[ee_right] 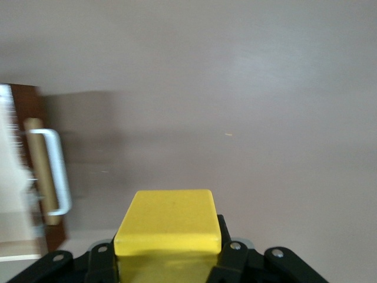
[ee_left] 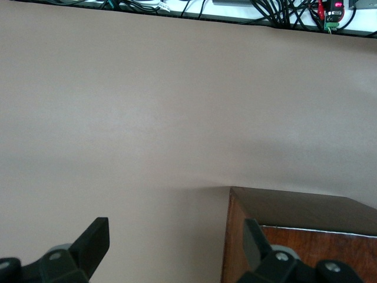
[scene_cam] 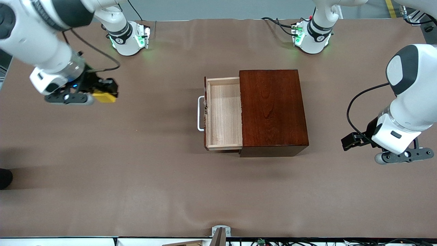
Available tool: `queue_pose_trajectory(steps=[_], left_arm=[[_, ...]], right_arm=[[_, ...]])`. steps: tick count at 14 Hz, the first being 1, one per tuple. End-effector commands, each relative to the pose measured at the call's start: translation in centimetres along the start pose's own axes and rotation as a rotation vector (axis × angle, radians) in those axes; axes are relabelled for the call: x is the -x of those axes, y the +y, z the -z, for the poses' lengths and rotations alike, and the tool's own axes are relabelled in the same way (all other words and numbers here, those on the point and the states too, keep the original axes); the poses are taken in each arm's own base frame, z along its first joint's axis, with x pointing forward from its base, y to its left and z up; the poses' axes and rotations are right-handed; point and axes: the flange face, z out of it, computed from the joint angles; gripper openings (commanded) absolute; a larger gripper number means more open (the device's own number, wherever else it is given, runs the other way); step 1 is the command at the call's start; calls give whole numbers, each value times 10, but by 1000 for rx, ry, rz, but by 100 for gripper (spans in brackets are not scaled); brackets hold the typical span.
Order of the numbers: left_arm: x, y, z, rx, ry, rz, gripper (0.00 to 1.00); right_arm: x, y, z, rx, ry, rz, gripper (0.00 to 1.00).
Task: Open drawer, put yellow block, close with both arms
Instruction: 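Carry the yellow cube over the open drawer and release it inside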
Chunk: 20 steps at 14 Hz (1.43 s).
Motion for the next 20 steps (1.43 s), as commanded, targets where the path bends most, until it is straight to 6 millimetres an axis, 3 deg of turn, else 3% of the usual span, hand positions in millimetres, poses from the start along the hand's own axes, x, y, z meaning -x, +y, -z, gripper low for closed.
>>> queue_pose_trajectory(steps=[1,3,5,6,7,10,13,17,20], left_arm=[[3,-2,4,-5,9,-16,100],[3,-1,5,-1,10,-15,100],[3,-3,9,-1,16,-15,100],[4,-3,14,-1,24,-18,100],[5,-6,19,-5,27,-21,100],[16,-23,59,9,51,-45,100],[48,-34,88,-7,-53,-102,100],[86,-40,109,-9,-80,-106,100],[97,-52,126,-7,-73,-124,100]], right_arm=[[-14,-115,-23,7,-10,-56,12],[-8,-198,-51,-5,-17,-91,10],[-6,-263,-83,-28,-7,-152,9],[-7,-286,-107,-36,2,-168,9],[-15,-297,-134,-48,15,-169,9],[-29,-306,-177,-78,52,-98,9],[-31,-317,-204,-93,75,-70,9],[-34,-323,-244,-93,89,-77,9],[-32,-323,-273,-91,93,-76,13]])
